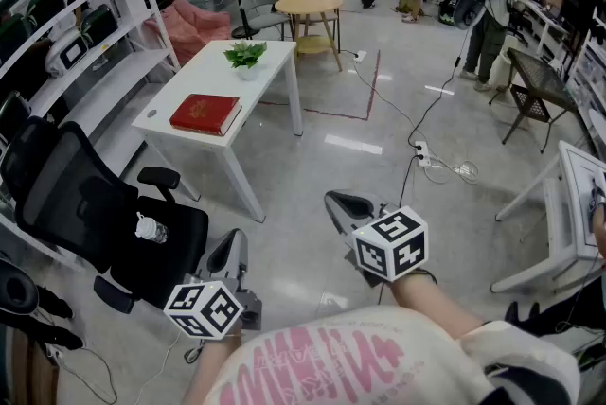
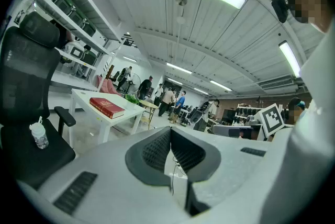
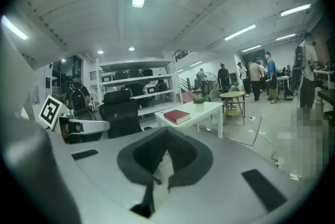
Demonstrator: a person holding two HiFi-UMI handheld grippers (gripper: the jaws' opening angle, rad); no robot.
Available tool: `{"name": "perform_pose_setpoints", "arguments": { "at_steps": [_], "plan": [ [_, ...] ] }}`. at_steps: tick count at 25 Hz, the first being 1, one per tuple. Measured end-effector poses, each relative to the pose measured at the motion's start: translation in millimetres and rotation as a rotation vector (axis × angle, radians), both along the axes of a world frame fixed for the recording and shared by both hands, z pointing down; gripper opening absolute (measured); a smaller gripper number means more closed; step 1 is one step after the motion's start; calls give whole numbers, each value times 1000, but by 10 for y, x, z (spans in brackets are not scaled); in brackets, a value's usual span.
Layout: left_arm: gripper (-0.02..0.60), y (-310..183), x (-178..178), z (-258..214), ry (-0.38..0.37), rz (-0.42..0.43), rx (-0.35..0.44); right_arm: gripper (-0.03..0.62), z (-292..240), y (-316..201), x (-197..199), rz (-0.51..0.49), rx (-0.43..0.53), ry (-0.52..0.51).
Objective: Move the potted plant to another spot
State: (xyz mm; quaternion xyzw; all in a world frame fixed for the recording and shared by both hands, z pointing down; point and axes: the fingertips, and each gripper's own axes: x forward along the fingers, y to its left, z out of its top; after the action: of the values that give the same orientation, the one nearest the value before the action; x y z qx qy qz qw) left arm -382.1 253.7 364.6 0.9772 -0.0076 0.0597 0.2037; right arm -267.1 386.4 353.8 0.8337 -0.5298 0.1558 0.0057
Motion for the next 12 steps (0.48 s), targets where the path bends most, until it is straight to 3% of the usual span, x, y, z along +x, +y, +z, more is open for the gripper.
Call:
{"name": "perform_pose_setpoints", "arguments": {
  "at_steps": [12],
  "plan": [
    [3,29,285,-89,28,-18,-15,6,-31,84,352,-8,8,2]
  ]
}}
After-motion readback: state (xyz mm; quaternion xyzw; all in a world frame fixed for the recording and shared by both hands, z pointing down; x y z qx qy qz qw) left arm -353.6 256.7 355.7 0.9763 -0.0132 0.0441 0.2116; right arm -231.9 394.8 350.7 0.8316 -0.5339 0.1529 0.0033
